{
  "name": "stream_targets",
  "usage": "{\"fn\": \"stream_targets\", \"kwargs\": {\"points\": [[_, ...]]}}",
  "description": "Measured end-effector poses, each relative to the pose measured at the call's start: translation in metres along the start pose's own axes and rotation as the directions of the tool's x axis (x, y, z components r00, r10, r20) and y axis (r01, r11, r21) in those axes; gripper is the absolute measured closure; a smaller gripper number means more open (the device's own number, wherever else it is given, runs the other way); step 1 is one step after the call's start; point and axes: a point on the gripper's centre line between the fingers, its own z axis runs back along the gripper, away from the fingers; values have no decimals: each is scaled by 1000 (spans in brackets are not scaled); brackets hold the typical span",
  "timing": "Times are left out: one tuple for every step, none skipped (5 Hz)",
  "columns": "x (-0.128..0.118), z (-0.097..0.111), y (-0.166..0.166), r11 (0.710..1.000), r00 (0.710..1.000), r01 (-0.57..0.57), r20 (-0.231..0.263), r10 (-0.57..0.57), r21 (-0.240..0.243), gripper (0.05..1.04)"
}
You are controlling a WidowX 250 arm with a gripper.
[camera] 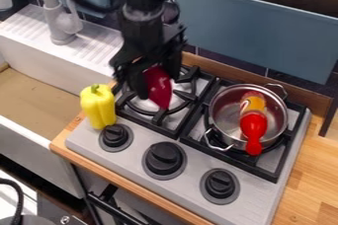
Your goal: Put the red object in the silver pot on the right burner
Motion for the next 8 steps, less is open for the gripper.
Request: {"fn": "stream_targets", "kwargs": {"points": [[-14,4,-24,996,995,92,-37,-92,-1,274],[-28,-3,-45,983,981,186,-53,-186,3,273],[-39,-14,-55,964,962,267,-71,-265,14,273],[-48,-24,-59,949,947,313,-89,-309,33,273],[-59,-33,-65,933,928,358,-124,-352,32,273],[-62,-35,-67,933,927,360,-123,-355,14,273],[-61,-39,-61,940,932,341,-139,-336,21,205],[-57,-35,-55,947,938,320,-154,-311,37,85]]}}
